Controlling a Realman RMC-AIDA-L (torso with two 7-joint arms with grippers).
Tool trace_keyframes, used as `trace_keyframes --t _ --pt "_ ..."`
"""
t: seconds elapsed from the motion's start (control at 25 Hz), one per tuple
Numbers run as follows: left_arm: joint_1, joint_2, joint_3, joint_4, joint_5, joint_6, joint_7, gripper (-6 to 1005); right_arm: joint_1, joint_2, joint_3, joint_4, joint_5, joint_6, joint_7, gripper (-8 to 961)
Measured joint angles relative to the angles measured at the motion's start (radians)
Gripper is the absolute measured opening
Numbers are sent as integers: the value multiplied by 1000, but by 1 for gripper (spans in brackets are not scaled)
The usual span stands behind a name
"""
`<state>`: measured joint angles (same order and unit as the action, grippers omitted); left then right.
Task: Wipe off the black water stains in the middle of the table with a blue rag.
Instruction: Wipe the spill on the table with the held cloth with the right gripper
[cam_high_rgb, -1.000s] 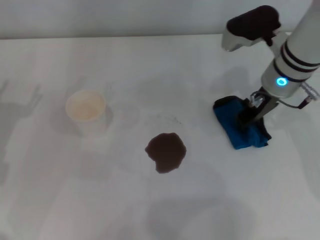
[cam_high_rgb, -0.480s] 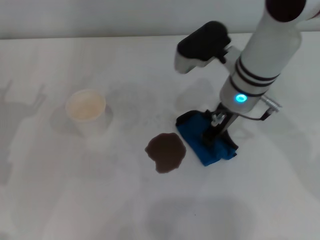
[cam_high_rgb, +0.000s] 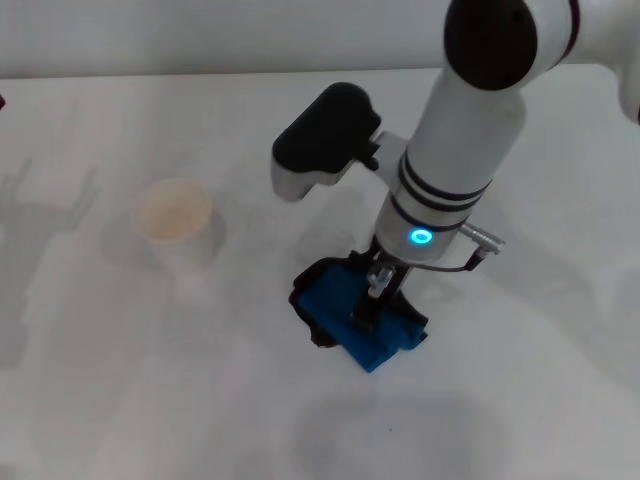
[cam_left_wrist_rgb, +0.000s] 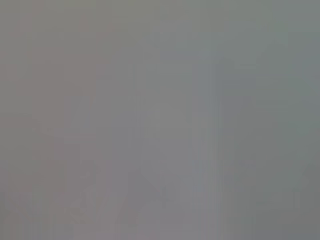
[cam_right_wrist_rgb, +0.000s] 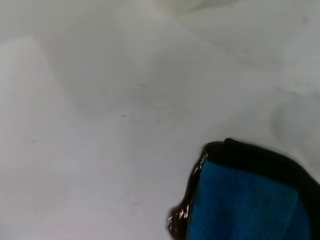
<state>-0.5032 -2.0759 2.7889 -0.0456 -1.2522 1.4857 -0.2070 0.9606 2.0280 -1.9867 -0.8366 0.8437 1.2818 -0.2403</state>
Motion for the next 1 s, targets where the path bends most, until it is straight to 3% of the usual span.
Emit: trace_keyframes --t 0.36,1.0 --pt "1 -2 0 1 21 1 0 886 19 0 -131 -83 41 10 44 83" --pt "20 -3 0 30 24 2 20 888 44 -8 196 155 -297 -107 -4 79"
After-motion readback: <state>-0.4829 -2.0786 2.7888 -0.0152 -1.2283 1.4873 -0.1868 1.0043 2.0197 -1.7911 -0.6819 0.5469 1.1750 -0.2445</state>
